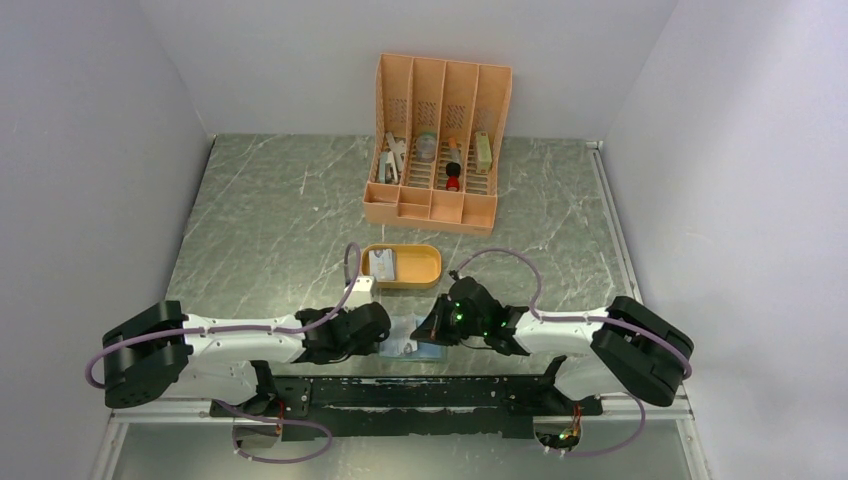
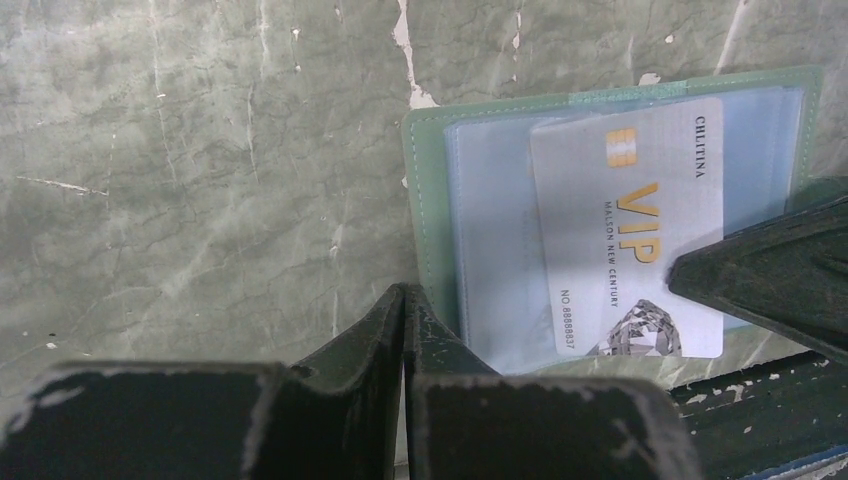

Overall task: Put the credit cards into the card holder
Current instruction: Insert the credit card into the card holder.

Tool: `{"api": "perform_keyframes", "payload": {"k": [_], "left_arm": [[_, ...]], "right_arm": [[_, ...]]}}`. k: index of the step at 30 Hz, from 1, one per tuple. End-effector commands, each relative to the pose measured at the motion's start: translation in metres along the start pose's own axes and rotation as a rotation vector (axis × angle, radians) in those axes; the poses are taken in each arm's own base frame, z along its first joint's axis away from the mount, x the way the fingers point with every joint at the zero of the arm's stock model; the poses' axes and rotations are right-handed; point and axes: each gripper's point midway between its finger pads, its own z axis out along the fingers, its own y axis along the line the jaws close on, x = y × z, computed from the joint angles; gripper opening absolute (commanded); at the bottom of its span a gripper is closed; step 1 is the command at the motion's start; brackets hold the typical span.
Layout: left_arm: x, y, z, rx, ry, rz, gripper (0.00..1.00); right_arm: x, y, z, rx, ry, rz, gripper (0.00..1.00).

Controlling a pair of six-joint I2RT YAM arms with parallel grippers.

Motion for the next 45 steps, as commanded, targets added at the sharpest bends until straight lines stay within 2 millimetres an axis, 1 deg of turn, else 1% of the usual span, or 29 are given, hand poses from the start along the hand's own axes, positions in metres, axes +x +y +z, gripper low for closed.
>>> {"api": "perform_keyframes", "payload": {"k": [1,6,11,15,16,18,21,22,24,29,38,45], "left_arm": [[0.021,-0.001,0.003,0.032,0.081,-0.02,0.09],[0.023,-0.001,0.002,0.038,0.082,-0.029,0.08],[0.023,-0.003,0.002,0.044,0.083,-0.033,0.08],[0.021,-0.003,0.001,0.042,0.076,-0.033,0.08],[0.02,-0.003,0.001,0.042,0.074,-0.033,0.08],[0.019,-0.002,0.0,0.042,0.069,-0.034,0.08],[0.018,-0.002,-0.001,0.045,0.065,-0.036,0.08],[0.018,-0.002,-0.002,0.046,0.065,-0.037,0.08],[0.018,-0.004,-0.002,0.053,0.067,-0.039,0.07],[0.018,-0.009,-0.003,0.077,0.069,-0.045,0.07],[0.014,-0.02,-0.009,0.146,0.058,-0.06,0.05],[0.015,-0.018,-0.01,0.156,0.054,-0.067,0.05]], "right_arm": [[0.005,-0.021,0.002,0.061,-0.012,0.042,0.0],[0.01,-0.022,0.004,0.056,0.007,0.05,0.0],[0.016,-0.013,0.009,0.042,0.049,0.018,0.0],[0.016,-0.007,0.006,0.033,0.057,-0.011,0.0],[0.015,-0.005,0.005,0.031,0.055,-0.017,0.04],[0.015,-0.002,0.004,0.029,0.058,-0.029,0.2],[0.016,0.001,0.005,0.031,0.079,-0.046,0.38],[0.018,0.001,0.006,0.036,0.089,-0.048,0.42],[0.02,0.0,0.008,0.046,0.105,-0.055,0.46],[0.022,0.004,0.011,0.056,0.125,-0.077,0.49],[0.029,0.011,0.021,0.068,0.165,-0.099,0.49],[0.026,0.016,0.026,0.103,0.141,-0.137,0.49]]}}
